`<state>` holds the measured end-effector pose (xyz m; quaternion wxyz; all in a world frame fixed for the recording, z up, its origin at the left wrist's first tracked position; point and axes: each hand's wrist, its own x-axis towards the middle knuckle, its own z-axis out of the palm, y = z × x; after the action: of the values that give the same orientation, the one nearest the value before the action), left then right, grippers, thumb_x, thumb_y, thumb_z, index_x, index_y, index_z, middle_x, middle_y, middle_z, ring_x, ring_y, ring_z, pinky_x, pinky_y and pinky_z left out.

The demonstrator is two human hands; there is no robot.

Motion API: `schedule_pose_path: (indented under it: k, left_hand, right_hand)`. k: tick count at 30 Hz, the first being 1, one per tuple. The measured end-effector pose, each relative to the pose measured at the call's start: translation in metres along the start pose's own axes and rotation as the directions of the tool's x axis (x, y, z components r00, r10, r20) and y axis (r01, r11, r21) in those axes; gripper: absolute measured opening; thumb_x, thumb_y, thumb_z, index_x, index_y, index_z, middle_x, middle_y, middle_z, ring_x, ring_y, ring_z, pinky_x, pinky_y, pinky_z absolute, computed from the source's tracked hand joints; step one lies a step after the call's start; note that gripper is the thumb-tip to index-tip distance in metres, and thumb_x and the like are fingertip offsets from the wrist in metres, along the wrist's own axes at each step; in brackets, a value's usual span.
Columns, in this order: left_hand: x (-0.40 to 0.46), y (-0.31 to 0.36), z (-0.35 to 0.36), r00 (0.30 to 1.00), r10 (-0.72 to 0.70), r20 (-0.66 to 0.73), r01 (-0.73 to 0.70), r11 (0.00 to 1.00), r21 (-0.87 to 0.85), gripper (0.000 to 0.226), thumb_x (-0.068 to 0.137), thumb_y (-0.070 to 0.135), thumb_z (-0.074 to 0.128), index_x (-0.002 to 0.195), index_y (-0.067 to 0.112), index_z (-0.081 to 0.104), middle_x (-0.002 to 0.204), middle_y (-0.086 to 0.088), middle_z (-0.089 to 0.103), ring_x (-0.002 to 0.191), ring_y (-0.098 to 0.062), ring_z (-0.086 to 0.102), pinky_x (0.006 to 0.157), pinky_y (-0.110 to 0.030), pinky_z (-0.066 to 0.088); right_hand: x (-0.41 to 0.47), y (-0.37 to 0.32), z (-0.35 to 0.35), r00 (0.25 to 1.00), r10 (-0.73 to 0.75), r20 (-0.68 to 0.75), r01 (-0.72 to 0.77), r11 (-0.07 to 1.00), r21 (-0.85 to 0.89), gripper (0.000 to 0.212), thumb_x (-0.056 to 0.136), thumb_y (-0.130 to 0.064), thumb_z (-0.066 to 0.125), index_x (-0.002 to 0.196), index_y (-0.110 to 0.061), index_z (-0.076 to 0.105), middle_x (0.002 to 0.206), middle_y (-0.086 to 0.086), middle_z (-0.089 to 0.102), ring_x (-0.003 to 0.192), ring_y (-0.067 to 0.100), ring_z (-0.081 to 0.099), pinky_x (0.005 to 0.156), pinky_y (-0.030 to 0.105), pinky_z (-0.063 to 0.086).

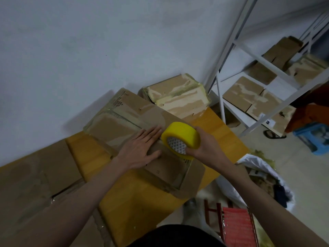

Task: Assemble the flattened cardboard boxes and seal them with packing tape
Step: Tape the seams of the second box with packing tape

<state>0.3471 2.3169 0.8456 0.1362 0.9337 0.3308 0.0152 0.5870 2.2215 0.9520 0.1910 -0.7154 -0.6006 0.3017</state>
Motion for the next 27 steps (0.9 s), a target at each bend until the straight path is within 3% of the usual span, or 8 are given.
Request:
schedule_pose_path:
  k: [5,7,10,17,23,27]
  left_hand:
    - [0.001,0.000,-0.001,1.000,-0.024,0.005,0.024,1.000,0.008,0.071,0.102,0.065,0.017,0.157,0.030,-0.011,0.165,0.014,-0.013,0.149,-0.001,-0.015,0.125,-0.043,-0.001]
    - [0.001,0.001,-0.002,0.999,-0.034,0.003,0.034,0.999,0.023,0.070,0.102,0.064,0.015,0.157,0.030,-0.012,0.164,0.014,-0.015,0.149,0.000,-0.015,0.125,-0.043,-0.001]
    - [0.003,0.004,-0.003,0.999,-0.047,-0.009,0.048,0.996,0.077,0.071,0.102,0.064,0.012,0.157,0.028,-0.013,0.165,0.012,-0.015,0.150,-0.001,-0.015,0.125,-0.045,0.001]
    - [0.000,0.012,-0.007,0.999,-0.032,0.008,0.031,0.990,0.140,0.075,0.101,0.067,0.014,0.157,0.025,-0.015,0.165,0.008,-0.018,0.151,-0.008,-0.016,0.124,-0.044,0.000]
    - [0.003,0.044,-0.002,0.997,0.059,0.053,-0.062,0.997,0.050,0.078,0.101,0.066,0.022,0.158,0.023,-0.008,0.165,0.009,-0.017,0.151,-0.008,-0.016,0.124,-0.044,-0.001]
    - [0.010,0.079,0.006,0.998,0.041,0.055,-0.040,0.999,-0.011,0.089,0.095,0.076,0.025,0.157,0.026,-0.012,0.164,0.012,-0.020,0.150,-0.006,-0.019,0.124,-0.040,-0.002]
  right_hand:
    - [-0.008,-0.009,-0.014,0.999,-0.043,-0.012,0.042,0.998,-0.037,0.065,0.084,-0.030,0.075,0.140,-0.015,0.045,0.108,0.003,0.058,0.089,0.021,0.058,0.059,0.022,0.041]
    - [-0.016,-0.005,-0.035,1.000,-0.013,0.010,0.014,0.997,-0.077,0.063,0.086,-0.031,0.075,0.140,-0.016,0.046,0.107,0.008,0.061,0.086,0.024,0.058,0.066,0.036,0.050]
    - [-0.026,0.007,-0.054,0.997,0.013,0.071,-0.003,0.991,-0.137,0.059,0.085,-0.032,0.077,0.135,-0.017,0.051,0.103,0.003,0.060,0.079,0.018,0.054,0.069,0.036,0.052]
    - [-0.029,0.014,-0.051,0.996,0.008,0.093,0.002,0.994,-0.113,0.049,0.082,-0.033,0.078,0.122,-0.013,0.058,0.103,0.009,0.066,0.085,0.024,0.063,0.073,0.046,0.054]
    - [-0.029,0.019,-0.052,0.994,0.014,0.108,0.000,0.992,-0.123,0.053,0.079,-0.035,0.079,0.122,-0.013,0.058,0.097,0.008,0.066,0.081,0.023,0.064,0.071,0.049,0.055]
    - [-0.027,0.023,-0.052,0.994,-0.016,0.110,0.030,0.992,-0.121,0.053,0.079,-0.037,0.079,0.123,-0.016,0.057,0.095,0.005,0.065,0.078,0.019,0.062,0.068,0.045,0.054]
